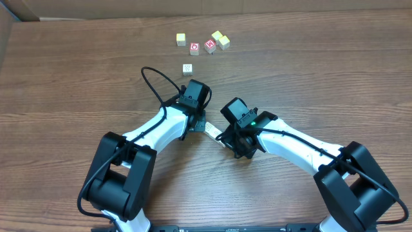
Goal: Flip 4 blocks
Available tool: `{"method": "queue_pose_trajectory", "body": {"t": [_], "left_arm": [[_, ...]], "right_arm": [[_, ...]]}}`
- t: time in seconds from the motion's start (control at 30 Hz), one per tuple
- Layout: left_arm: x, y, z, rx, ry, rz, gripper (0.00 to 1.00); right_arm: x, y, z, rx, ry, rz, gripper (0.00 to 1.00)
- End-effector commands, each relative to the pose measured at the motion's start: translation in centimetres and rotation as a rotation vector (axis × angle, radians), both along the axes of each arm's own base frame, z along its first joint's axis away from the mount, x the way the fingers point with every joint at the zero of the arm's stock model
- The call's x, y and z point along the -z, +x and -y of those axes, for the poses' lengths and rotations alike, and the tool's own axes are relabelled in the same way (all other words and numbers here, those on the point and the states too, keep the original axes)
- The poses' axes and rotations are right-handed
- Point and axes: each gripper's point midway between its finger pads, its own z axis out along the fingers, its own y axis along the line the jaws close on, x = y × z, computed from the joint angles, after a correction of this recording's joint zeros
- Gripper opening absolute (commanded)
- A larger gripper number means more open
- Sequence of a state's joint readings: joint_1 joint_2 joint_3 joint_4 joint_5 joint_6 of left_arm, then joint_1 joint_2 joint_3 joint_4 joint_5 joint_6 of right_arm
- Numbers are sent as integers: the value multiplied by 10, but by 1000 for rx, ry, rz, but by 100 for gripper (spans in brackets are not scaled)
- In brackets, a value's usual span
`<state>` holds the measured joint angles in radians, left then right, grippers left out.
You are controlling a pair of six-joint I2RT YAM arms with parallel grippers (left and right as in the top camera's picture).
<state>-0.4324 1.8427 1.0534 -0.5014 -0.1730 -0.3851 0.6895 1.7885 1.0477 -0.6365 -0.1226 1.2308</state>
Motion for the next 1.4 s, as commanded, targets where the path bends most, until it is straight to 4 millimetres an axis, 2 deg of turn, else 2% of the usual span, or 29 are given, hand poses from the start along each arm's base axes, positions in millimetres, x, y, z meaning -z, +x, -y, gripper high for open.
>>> {"method": "queue_pose_trajectory", "body": {"t": [0.0,0.27,0.57,0.8,0.97,1.03,1.2,1.37], "left_arm": [[0,0,6,21,-16,-12,4],[-11,7,9,22,-20,-5,4],[-11,8,10,22,-20,-2,4],[-14,13,-1,1,32,22,4],[-24,23,-4,26,42,39,8],[-33,28,-1,52,14,30,5],[-57,45,4,61,-73,33,4],[-50,40,4,67,-97,-5,4]], "right_arm": [[-14,7,-6,2,18,45,9],[-14,7,-6,2,17,44,9],[-14,7,-6,1,17,45,9],[-13,7,-5,1,15,41,9],[-13,6,-5,1,13,39,9],[-13,6,-5,1,12,39,4],[-13,6,-5,1,12,39,4],[-12,3,-2,1,2,26,4]]}}
